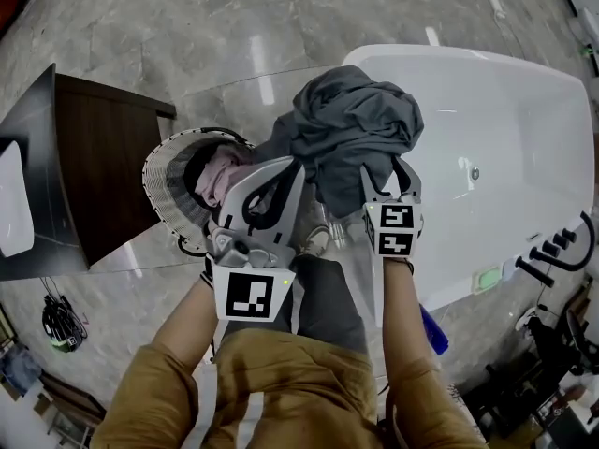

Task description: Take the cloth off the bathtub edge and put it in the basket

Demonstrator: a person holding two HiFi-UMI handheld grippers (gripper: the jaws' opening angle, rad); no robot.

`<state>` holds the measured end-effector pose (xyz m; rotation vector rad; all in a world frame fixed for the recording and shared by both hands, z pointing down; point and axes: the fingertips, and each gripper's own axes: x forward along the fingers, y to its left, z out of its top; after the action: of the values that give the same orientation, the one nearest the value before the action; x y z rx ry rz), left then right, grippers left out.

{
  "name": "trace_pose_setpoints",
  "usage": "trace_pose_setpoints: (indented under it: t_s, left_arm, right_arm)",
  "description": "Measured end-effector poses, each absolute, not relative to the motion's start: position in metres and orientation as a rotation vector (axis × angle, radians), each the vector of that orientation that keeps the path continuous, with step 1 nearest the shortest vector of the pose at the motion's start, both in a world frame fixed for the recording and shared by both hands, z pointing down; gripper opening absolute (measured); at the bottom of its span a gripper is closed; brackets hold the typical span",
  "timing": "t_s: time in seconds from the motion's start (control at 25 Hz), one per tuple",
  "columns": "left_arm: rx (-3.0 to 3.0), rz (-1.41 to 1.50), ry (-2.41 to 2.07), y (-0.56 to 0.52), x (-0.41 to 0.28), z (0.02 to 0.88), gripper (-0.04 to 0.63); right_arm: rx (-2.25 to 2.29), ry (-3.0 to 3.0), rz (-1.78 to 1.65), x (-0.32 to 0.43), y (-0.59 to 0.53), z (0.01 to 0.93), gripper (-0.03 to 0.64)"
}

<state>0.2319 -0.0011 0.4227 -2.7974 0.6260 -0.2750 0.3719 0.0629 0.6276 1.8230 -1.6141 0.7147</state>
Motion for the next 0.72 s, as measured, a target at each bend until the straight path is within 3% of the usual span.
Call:
trace_pose_setpoints:
  t_s: [0.28,0.72]
  left_arm:
    - [-2.808,-0.290,0.643,-0.004,0.235,0.445,0.003]
    - [-2.817,-0.307,0.673,-0.010,0.237,0.457,0.003]
  right_arm:
    - [1.793,-1.607,0.772,0.376,0.047,0.660,0.341]
    - [1.742,-1.638,0.765,0.370,0.023,0.689,0.362]
